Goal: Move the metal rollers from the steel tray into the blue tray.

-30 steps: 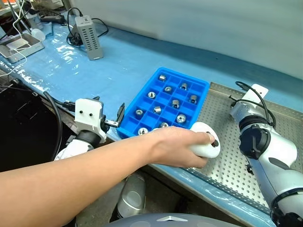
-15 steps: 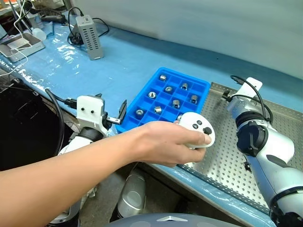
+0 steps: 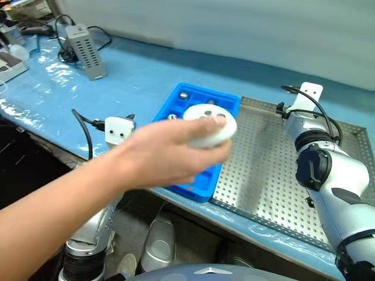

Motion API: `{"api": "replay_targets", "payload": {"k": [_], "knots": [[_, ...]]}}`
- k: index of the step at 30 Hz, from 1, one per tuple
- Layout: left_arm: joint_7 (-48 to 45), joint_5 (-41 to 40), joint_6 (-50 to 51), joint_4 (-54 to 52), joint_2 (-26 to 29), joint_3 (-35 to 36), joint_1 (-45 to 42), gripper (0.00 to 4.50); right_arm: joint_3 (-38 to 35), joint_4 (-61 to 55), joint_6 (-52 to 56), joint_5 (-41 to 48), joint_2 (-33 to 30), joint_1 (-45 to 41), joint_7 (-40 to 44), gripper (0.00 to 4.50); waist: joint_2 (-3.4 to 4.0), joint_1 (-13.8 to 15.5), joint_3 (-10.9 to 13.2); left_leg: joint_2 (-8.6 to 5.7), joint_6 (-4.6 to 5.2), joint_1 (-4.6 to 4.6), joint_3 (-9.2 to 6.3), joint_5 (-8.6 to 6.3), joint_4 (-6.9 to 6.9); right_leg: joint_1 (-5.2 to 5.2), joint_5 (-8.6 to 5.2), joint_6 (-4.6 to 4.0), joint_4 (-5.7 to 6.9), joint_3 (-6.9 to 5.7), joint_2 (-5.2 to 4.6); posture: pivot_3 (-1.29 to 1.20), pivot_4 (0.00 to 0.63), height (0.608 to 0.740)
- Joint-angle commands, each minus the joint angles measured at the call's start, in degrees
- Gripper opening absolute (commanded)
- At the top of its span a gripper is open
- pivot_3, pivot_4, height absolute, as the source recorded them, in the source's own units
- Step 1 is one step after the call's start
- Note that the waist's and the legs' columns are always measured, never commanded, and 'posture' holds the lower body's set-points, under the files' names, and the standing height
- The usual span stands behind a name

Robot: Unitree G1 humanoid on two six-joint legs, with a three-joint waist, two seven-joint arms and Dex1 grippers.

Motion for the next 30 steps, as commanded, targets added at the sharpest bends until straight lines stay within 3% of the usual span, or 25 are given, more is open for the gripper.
{"api": "replay_targets", "payload": {"k": [1,10,16,20,24,30], "knots": [[1.43,1.05,-1.02,-3.47,0.07,0.58,1.39,4.5,2.37,-0.7,-2.48,-1.7,2.47,-3.02,-1.93,4.46,0.0,-0.86,0.0,0.03,0.0,0.02,0.0,0.0,0.0,-0.02,0.0,0.0,0.0,0.0,-0.01,0.68,0.15,0.74],[3.01,3.89,-0.85,-2.67,-1.4,-5.36,-0.22,4.5,0.98,-0.37,0.09,-0.43,2.73,-2.26,-6.03,4.46,0.0,0.8,0.01,-0.06,0.07,-0.14,-0.02,-0.04,0.0,-0.02,0.0,-0.02,-0.07,-0.03,-0.06,0.71,0.15,0.74],[2.82,4.36,-0.7,-2.59,-0.21,-4.24,0.43,4.5,1.11,-0.38,0.26,-0.57,2.57,-2.44,-6.32,4.46,0.01,1.53,0.0,0.02,0.05,-0.08,-0.02,-0.03,-0.02,-0.03,0.0,-0.02,-0.05,-0.03,-0.04,0.73,0.15,0.74],[2.77,4.34,-1.57,-1.7,-0.07,-3.4,-0.07,4.5,2.95,-0.44,-0.49,-1.86,3.44,-4.32,-4.12,4.46,0.01,1.46,0.0,0.0,0.04,-0.08,-0.02,-0.03,-0.02,-0.05,0.0,-0.01,-0.04,-0.02,-0.04,0.7,0.15,0.74],[2.68,4.1,-2.51,-0.59,-0.28,-2.07,-0.38,4.5,4.89,-0.58,-3.17,-2.01,6.95,-7.6,7.92,4.46,0.03,0.45,0.02,0.02,0.05,-0.09,-0.01,-0.03,-0.02,-0.13,-0.01,-0.01,-0.03,0.03,-0.04,0.68,0.15,0.74],[2.2,4.17,-3.33,0.81,-0.15,-2.05,-1.5,4.5,3.87,-0.39,-2.62,-1.06,6.64,-7.05,6.99,4.46,0.03,0.95,0.02,-0.04,0.12,-0.17,-0.02,-0.07,-0.03,-0.03,-0.02,-0.01,-0.13,-0.03,-0.04,0.68,0.15,0.74]]}}
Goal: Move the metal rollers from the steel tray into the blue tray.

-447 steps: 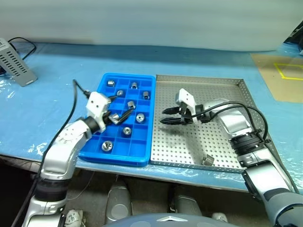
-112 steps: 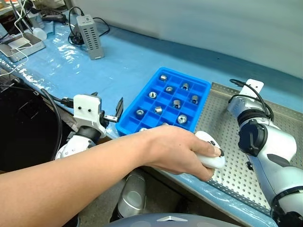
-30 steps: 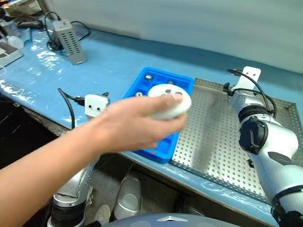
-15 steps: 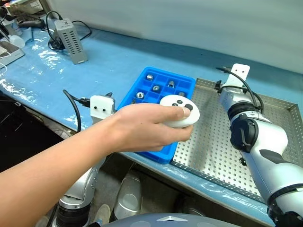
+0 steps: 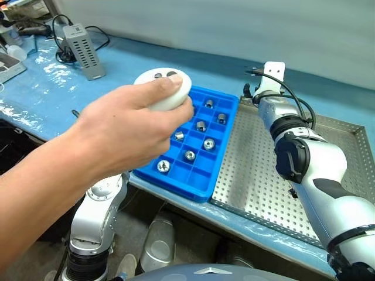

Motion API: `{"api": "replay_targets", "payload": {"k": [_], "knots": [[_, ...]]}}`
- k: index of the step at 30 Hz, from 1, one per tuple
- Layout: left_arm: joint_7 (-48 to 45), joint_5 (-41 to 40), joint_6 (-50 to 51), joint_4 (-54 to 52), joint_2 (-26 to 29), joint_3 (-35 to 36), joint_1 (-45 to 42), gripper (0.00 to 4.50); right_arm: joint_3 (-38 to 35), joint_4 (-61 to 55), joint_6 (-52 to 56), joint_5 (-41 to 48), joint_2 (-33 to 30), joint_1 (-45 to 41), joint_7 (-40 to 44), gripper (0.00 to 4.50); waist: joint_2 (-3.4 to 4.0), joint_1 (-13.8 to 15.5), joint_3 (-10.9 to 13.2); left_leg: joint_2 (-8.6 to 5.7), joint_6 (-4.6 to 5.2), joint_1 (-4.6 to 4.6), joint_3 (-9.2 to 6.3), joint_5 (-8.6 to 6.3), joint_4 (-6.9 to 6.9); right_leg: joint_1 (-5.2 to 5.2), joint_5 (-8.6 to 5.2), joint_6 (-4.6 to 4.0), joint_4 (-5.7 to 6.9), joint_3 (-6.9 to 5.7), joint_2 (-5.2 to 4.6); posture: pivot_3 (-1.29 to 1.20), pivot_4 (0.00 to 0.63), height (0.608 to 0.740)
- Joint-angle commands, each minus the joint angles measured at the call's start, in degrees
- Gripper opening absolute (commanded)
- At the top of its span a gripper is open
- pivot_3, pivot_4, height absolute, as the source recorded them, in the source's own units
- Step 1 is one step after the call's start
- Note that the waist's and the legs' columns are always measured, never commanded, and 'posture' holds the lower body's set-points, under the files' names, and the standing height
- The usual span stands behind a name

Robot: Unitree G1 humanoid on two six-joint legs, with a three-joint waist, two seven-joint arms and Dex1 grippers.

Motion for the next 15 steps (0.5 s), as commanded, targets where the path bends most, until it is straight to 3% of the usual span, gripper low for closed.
{"api": "replay_targets", "payload": {"k": [1,15], "knots": [[-0.21,0.19,-1.56,-0.68,0.1,0.68,-1.08,4.5,-1.42,-0.57,-0.71,1.0,-1.48,0.0,-1.61,4.46,0.0,0.34,0.0,-0.02,0.02,-0.04,0.0,-0.01,0.03,0.0,0.01,0.0,-0.02,0.0,-0.02,0.68,0.15,0.74],[0.17,-0.26,-0.26,-5.73,1.97,5.84,2.17,4.5,-6.39,-0.51,1.39,3.84,-6.58,4.37,-14.78,4.46,0.0,0.66,0.0,0.07,-0.07,0.08,0.0,0.04,-0.01,-0.04,0.01,0.0,0.06,0.02,0.01,0.75,0.15,0.74]]}}
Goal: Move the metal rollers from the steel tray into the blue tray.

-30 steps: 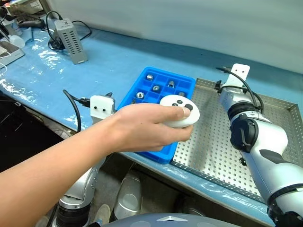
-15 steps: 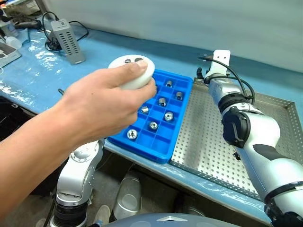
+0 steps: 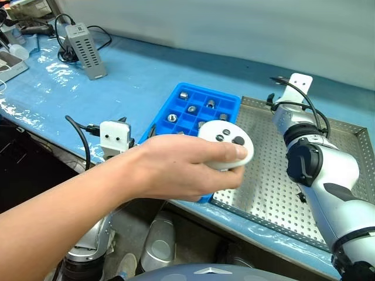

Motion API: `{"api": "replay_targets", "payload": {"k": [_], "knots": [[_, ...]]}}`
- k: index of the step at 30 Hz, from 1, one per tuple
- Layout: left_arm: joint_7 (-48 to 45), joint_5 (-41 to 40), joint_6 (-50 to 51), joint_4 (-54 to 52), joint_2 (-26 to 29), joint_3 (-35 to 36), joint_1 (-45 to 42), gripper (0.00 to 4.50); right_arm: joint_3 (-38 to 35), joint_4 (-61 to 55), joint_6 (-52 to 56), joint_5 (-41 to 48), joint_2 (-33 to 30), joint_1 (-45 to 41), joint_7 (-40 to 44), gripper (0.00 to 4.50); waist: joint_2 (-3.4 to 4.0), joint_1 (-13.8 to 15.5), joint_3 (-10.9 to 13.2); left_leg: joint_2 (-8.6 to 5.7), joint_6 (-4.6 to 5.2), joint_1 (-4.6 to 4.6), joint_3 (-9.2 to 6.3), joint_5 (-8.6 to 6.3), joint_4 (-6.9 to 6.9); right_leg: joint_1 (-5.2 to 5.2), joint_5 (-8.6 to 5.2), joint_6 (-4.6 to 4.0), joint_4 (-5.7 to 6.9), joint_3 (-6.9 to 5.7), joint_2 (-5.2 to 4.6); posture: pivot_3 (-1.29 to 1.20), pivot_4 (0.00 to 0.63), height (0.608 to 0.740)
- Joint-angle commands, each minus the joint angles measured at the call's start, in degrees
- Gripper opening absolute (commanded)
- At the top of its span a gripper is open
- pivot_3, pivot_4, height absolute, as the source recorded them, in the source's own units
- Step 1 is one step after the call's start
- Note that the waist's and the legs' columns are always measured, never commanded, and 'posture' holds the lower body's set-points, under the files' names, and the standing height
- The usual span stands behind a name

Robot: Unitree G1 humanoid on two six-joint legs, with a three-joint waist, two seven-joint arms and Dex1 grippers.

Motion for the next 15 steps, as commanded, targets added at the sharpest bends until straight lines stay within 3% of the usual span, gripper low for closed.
{"api": "replay_targets", "payload": {"k": [1,15], "knots": [[0.33,-0.29,-0.04,-4.46,0.87,3.51,-0.62,4.5,-0.69,-0.52,0.5,0.0,-1.53,0.0,-2.25,4.46,0.0,0.07,0.0,-0.01,0.0,0.0,0.0,0.0,0.0,0.0,0.0,0.0,0.0,0.0,0.0,0.75,0.15,0.74],[0.47,-0.6,0.8,-8.48,0.85,7.07,5.13,4.5,2.99,-0.41,0.81,-4.71,-5.02,-2.07,-2.88,4.46,0.0,1.32,0.0,-0.08,0.04,-0.01,0.0,-0.02,0.01,0.01,-0.01,0.02,-0.03,0.0,0.0,0.77,0.15,0.74]]}}
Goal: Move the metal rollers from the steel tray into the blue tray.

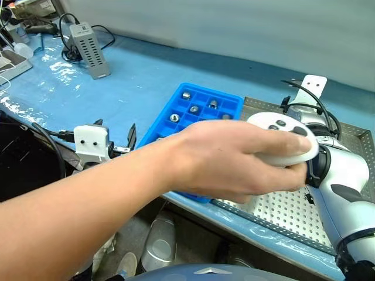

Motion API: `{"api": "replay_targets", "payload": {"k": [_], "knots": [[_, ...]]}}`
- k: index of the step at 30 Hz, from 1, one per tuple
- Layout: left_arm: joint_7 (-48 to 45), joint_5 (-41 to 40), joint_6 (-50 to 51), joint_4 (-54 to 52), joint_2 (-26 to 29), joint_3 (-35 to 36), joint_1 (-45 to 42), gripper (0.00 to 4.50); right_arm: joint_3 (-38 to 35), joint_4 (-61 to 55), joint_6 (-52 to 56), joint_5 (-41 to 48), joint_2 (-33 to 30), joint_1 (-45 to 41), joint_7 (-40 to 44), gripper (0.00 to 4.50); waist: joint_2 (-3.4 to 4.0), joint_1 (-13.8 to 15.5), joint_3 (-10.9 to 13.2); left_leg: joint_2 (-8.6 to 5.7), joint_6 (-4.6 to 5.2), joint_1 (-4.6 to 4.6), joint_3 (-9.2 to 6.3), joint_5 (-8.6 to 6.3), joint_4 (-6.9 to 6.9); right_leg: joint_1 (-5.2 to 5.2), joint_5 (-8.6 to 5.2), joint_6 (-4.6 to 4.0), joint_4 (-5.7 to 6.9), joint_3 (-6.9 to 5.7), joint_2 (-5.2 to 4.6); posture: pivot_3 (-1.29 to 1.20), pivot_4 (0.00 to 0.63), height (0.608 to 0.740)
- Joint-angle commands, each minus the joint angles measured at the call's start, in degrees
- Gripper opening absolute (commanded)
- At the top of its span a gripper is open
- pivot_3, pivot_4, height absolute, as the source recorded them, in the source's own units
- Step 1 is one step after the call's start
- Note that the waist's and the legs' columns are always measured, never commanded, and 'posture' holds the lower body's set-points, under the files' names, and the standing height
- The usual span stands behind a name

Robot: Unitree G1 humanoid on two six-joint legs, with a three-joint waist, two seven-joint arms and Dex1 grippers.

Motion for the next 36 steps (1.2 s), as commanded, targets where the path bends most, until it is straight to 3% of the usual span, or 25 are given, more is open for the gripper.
{"api": "replay_targets", "payload": {"k": [1,8,16,22,28,33,36], "knots": [[-0.09,-0.33,-0.65,-2.36,0.34,1.24,0.35,4.5,1.26,-0.43,0.32,-2.24,-2.18,-2.85,-1.36,4.46,0.0,0.46,0.0,0.0,0.0,0.0,0.0,0.0,0.0,-0.01,0.0,0.0,0.0,0.0,0.0,0.77,0.15,0.74],[-0.1,-0.51,-1.5,-0.21,-0.28,-0.4,-0.94,4.5,5.03,-0.29,0.86,-6.61,-1.99,-5.7,-1.67,4.46,0.01,0.54,0.01,0.0,0.0,0.01,0.0,0.0,0.01,0.01,-0.02,0.04,0.0,0.01,0.01,0.7,0.15,0.74],[-2.89,-1.26,-5.89,9.67,-1.17,-3.76,-7.55,4.5,6.24,-0.37,2.26,-7.19,-0.99,-11.39,-0.01,4.46,0.07,-0.84,0.03,0.01,-0.01,0.0,0.01,0.0,0.01,-0.02,-0.18,0.31,0.04,0.07,0.05,0.53,0.15,0.74],[-7.2,-2.58,-8.9,17.19,-0.64,-5.51,-13.05,4.5,6.14,-1.37,-2.05,-3.41,-0.89,-16.79,20.41,4.46,0.08,-4.83,0.05,0.01,0.0,-0.14,0.02,0.0,0.05,-0.12,0.0,0.02,0.06,0.08,0.06,0.37,0.15,0.74],[-10.28,-3.35,-11.7,23.02,-0.99,-6.67,-17.27,4.5,7.87,-3.5,-6.95,-2.16,-7.9,-19.61,33.67,4.46,0.07,-9.5,0.05,0.05,-0.02,-0.49,0.02,0.01,0.26,-0.27,0.01,0.0,0.07,-0.02,0.04,0.28,0.15,0.74],[-12.39,-4.12,-13.1,26.96,-1.23,-7.54,-19.85,4.5,7.69,-4.75,-8.98,-1.06,-18.97,-14.92,36.69,4.46,0.01,-12.25,0.05,0.03,0.04,-0.79,0.01,-0.03,0.54,-0.26,0.02,-0.01,-0.02,-0.15,-0.05,0.19,0.15,0.74],[-13.29,-4.08,-14.1,28.64,-1.18,-7.68,-21.11,4.5,4.47,-3.04,-5.34,1.81,-23.83,-8.06,32.27,4.46,-0.12,-14.17,0.0,0.04,0.14,-0.62,0.0,-0.08,0.56,-0.01,0.01,0.01,-0.13,-0.24,-0.06,0.18,0.15,0.74]]}}
